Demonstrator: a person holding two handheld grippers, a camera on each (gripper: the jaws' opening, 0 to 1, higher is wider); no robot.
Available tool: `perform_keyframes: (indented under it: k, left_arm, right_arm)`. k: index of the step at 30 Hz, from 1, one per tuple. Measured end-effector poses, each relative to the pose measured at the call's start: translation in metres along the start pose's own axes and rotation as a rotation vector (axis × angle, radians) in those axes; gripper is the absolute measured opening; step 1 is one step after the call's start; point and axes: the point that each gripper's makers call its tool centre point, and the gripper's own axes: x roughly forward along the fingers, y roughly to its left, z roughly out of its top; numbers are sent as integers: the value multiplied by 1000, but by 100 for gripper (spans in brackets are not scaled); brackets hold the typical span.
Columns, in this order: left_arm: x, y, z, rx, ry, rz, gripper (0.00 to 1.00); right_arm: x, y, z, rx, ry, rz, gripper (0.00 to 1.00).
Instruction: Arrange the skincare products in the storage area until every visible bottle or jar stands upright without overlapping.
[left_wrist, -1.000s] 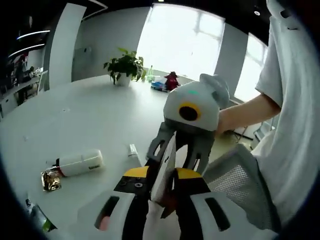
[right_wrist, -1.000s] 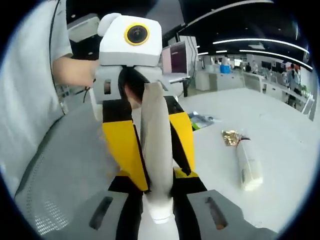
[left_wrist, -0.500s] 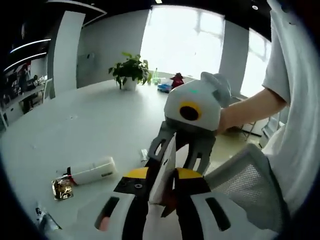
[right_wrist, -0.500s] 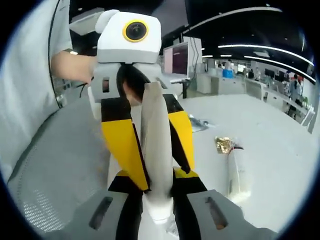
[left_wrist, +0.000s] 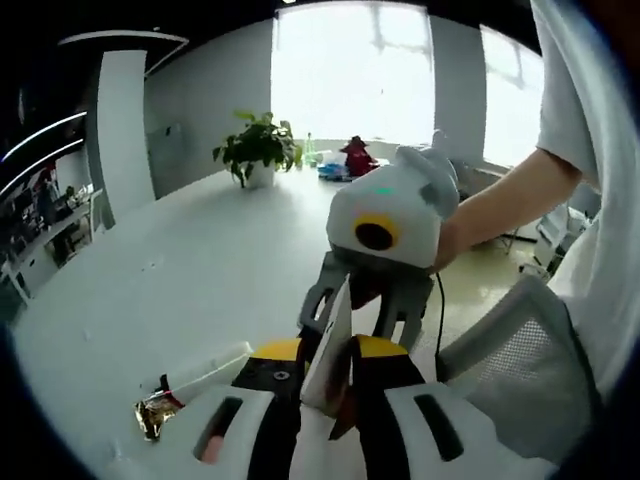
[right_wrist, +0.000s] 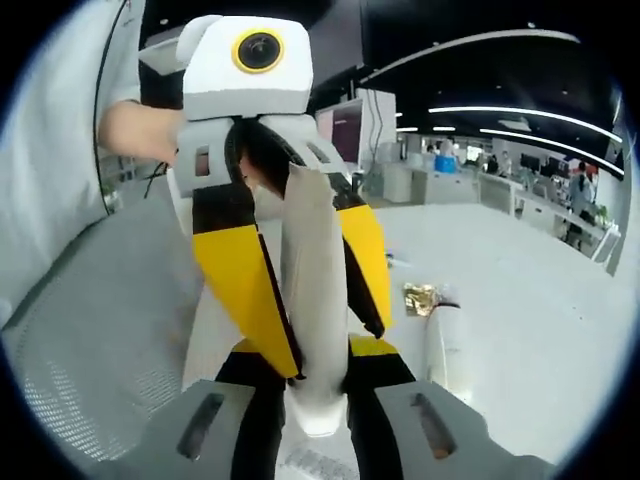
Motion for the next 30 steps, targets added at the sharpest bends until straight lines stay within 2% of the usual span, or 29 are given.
perform_keyframes:
  k: [16,30]
  left_arm:
    - [7,33,8,28,-15,46,16]
    - [18,56,12,40,-25,32,16]
  right_arm:
    - [8,-30,3,-40,8,17,22]
    - [7,-53,1,-38,18,16,22]
